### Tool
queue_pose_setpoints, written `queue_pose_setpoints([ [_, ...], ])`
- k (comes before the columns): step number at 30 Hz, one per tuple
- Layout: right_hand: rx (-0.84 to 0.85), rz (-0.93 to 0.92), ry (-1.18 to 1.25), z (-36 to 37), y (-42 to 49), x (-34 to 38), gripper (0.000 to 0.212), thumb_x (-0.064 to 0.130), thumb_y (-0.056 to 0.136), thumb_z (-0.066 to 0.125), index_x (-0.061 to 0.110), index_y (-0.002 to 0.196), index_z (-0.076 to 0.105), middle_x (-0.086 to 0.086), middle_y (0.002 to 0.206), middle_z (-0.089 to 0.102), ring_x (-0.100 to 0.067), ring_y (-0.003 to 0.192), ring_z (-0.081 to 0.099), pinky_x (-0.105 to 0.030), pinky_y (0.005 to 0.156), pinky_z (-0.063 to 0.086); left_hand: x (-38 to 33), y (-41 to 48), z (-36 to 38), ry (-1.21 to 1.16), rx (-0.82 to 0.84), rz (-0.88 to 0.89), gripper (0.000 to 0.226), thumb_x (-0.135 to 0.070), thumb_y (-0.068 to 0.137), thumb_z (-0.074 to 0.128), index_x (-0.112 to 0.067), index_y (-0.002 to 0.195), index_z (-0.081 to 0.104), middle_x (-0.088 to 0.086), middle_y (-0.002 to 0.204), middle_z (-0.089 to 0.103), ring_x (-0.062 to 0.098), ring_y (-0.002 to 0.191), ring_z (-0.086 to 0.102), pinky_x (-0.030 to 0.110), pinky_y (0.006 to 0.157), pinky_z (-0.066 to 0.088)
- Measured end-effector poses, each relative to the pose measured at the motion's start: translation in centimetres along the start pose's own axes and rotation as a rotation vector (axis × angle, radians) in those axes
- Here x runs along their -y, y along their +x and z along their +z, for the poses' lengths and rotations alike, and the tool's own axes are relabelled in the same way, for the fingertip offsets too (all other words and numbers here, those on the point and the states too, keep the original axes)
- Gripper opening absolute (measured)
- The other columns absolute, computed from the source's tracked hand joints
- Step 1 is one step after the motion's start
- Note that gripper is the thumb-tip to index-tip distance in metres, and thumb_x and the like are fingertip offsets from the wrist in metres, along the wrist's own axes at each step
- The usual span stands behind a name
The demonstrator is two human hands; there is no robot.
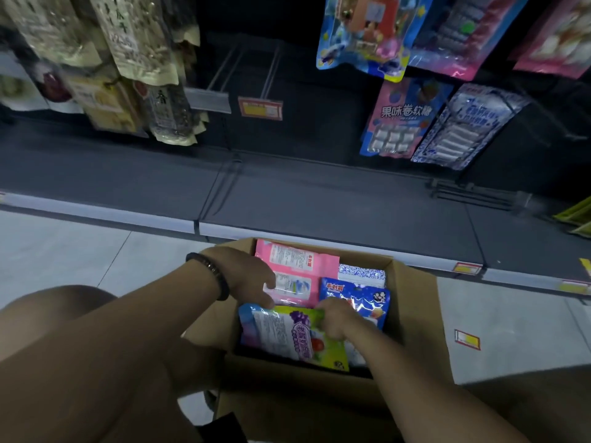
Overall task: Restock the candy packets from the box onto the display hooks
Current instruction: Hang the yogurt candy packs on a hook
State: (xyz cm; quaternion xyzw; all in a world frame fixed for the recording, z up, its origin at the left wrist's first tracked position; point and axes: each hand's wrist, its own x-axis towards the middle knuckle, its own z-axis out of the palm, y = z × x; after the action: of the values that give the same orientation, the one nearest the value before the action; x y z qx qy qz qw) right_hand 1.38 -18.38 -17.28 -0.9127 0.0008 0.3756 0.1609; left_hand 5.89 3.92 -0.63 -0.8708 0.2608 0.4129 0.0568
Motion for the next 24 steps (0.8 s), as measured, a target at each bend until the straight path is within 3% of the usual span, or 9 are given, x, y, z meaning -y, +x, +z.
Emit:
queue_pose_setpoints([
  [4, 0.148, -0.124, -0.085, -7.4, -2.8, 1.9, 0.049, 0.035, 0.102, 0.068, 0.018, 0.147, 0.059, -0.006, 0.145, 0.059, -0.024, 0.117, 0.062, -0.033, 0.094, 0.05, 0.4, 0.4, 0.3, 0.075, -0.028, -0.03, 0.061, -0.038, 0.099, 0.067, -0.022, 0.154, 0.047, 0.0, 0.153, 0.053, 0.021, 0.137, 0.052, 0.031, 0.108, 0.042],
  [5, 0.164, -0.157, -0.064, -9.5, -3.7, 2.2, 0.046, 0.035, 0.102, 0.069, 0.017, 0.144, 0.062, -0.007, 0.141, 0.062, -0.022, 0.107, 0.064, -0.032, 0.086, 0.054, 0.5, 0.4, 0.3, 0.091, -0.029, -0.033, 0.06, -0.039, 0.095, 0.071, -0.022, 0.149, 0.053, 0.001, 0.147, 0.058, 0.021, 0.132, 0.056, 0.032, 0.107, 0.046],
  [8, 0.157, -0.215, 0.108, -15.3, -6.7, 3.0, 0.012, 0.026, 0.1, 0.073, 0.019, 0.11, 0.073, 0.0, 0.097, 0.069, -0.014, 0.076, 0.065, -0.029, 0.062, 0.058, 0.7, 0.6, 0.4, 0.089, -0.03, -0.027, 0.06, -0.047, 0.081, 0.083, -0.021, 0.132, 0.065, 0.001, 0.129, 0.069, 0.023, 0.116, 0.064, 0.035, 0.098, 0.054],
  [11, 0.089, -0.273, 0.263, -19.8, -9.8, 3.6, 0.009, 0.02, 0.1, 0.073, 0.021, 0.091, 0.074, 0.001, 0.082, 0.074, -0.012, 0.07, 0.068, -0.025, 0.062, 0.056, 0.7, 0.7, 0.8, -0.034, -0.098, -0.019, 0.084, -0.046, 0.071, 0.09, -0.03, 0.143, 0.05, -0.003, 0.139, 0.062, 0.02, 0.122, 0.06, 0.035, 0.101, 0.052],
  [14, 0.04, -0.301, 0.495, -22.7, -12.1, 3.8, 0.009, 0.013, 0.1, 0.071, 0.01, 0.092, 0.074, -0.009, 0.082, 0.074, -0.013, 0.062, 0.069, -0.022, 0.054, 0.054, 1.0, 1.3, 1.2, -0.192, -0.219, 0.06, 0.103, -0.047, 0.06, 0.094, -0.042, 0.145, 0.035, -0.006, 0.147, 0.057, 0.017, 0.125, 0.059, 0.041, 0.104, 0.055],
  [18, 0.009, -0.292, 0.858, -24.8, -13.2, 3.5, 0.011, 0.008, 0.1, 0.065, -0.001, 0.098, 0.071, -0.024, 0.083, 0.063, -0.027, 0.062, 0.06, -0.03, 0.055, 0.054, -0.3, 0.7, 0.7, -0.351, -0.462, 0.191, 0.144, -0.057, 0.055, 0.095, -0.035, 0.164, 0.002, -0.013, 0.157, 0.042, 0.012, 0.139, 0.046, 0.037, 0.114, 0.045],
  [20, 0.016, -0.265, 0.985, -25.3, -13.4, 3.5, 0.018, 0.011, 0.103, 0.059, 0.001, 0.093, 0.07, -0.024, 0.081, 0.066, -0.028, 0.056, 0.064, -0.033, 0.06, 0.052, -1.9, 0.3, 0.2, -0.484, -0.602, 0.253, 0.129, -0.057, 0.069, 0.09, -0.036, 0.165, 0.006, -0.018, 0.156, 0.039, 0.004, 0.139, 0.043, 0.028, 0.114, 0.042],
  [22, 0.03, -0.229, 1.072, -25.1, -13.6, 3.2, 0.024, 0.016, 0.106, 0.052, 0.004, 0.098, 0.071, -0.019, 0.083, 0.075, -0.027, 0.059, 0.073, -0.035, 0.066, 0.058, -3.1, 0.8, 0.2, -0.59, -0.752, 0.238, 0.088, -0.059, 0.088, 0.072, -0.044, 0.16, 0.023, -0.021, 0.151, 0.049, 0.004, 0.134, 0.051, 0.024, 0.108, 0.044],
  [24, 0.021, -0.223, 1.136, -24.5, -13.7, 2.6, 0.033, 0.021, 0.109, 0.043, 0.004, 0.112, 0.071, -0.019, 0.098, 0.08, -0.032, 0.076, 0.079, -0.037, 0.073, 0.06, -3.8, 0.9, -0.1, -0.677, -0.824, 0.159, 0.039, -0.064, 0.099, 0.053, -0.061, 0.137, 0.047, -0.029, 0.116, 0.066, 0.002, 0.103, 0.066, 0.028, 0.089, 0.053],
])
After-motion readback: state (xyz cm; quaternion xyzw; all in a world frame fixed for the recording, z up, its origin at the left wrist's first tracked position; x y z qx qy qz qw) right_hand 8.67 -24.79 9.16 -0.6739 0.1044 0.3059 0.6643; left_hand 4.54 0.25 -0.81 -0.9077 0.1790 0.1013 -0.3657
